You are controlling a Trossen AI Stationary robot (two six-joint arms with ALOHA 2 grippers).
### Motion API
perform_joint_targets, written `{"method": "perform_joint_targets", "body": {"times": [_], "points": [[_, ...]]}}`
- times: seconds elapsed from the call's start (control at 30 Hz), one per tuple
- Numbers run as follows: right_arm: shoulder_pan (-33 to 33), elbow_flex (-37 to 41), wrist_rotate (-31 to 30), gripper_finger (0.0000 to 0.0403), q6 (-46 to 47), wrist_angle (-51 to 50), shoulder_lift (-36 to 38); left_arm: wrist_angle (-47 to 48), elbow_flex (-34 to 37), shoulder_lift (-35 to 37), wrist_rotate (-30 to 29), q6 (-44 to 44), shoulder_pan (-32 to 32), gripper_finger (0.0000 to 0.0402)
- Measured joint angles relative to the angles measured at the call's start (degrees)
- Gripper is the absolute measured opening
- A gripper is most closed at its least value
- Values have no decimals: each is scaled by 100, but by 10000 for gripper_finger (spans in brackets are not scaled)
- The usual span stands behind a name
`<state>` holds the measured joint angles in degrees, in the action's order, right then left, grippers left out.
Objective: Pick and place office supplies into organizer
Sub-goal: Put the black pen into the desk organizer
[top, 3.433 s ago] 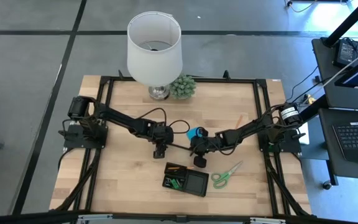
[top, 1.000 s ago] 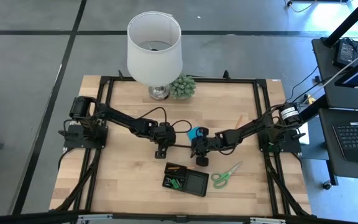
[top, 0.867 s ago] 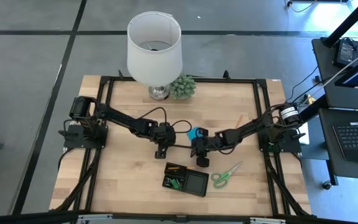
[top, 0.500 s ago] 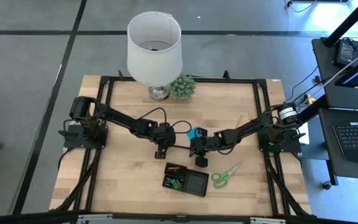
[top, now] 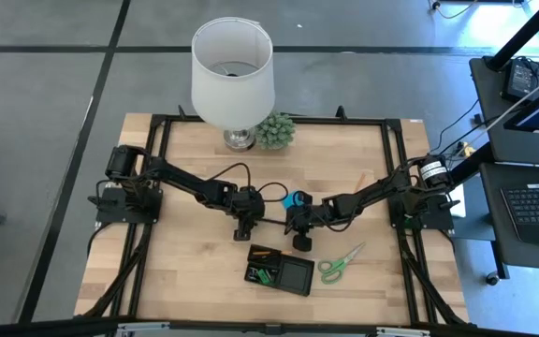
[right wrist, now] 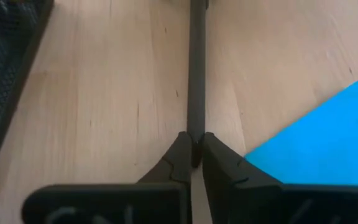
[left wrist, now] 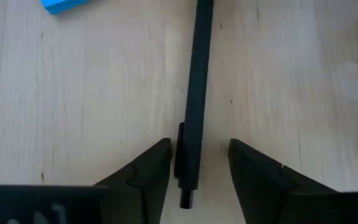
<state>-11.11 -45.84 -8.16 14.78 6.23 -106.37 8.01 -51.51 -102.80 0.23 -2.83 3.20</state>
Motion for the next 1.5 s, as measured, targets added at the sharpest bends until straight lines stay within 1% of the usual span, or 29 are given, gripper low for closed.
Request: {"method": "perform_joint_targets", "body": {"times": [0.13,0.3,0.43,0.73,0.87,1.0,1.17,1.27,1.33,1.5], "points": [[0,19,34,22,14,244,-28,0,-4,0,-126,-194,2,162],[0,23,50,22,150,407,-41,43,-7,2,-318,-337,-2,149],[0,21,45,22,185,423,-45,94,-9,4,-310,-345,22,144],[0,21,39,21,669,629,-52,128,-11,10,-286,-345,132,147],[0,8,69,8,905,670,-54,180,-18,15,-260,-369,146,146],[-2,8,72,0,898,676,-56,232,-22,20,-254,-391,153,148],[-2,10,52,2,857,663,-54,247,-22,22,-254,-393,155,143],[-2,10,45,0,850,654,-54,255,-22,22,-252,-396,155,131],[-2,10,43,1,849,654,-52,256,-22,22,-254,-396,155,114],[0,10,30,1,831,648,-52,263,-20,25,-210,-388,153,47]]}}
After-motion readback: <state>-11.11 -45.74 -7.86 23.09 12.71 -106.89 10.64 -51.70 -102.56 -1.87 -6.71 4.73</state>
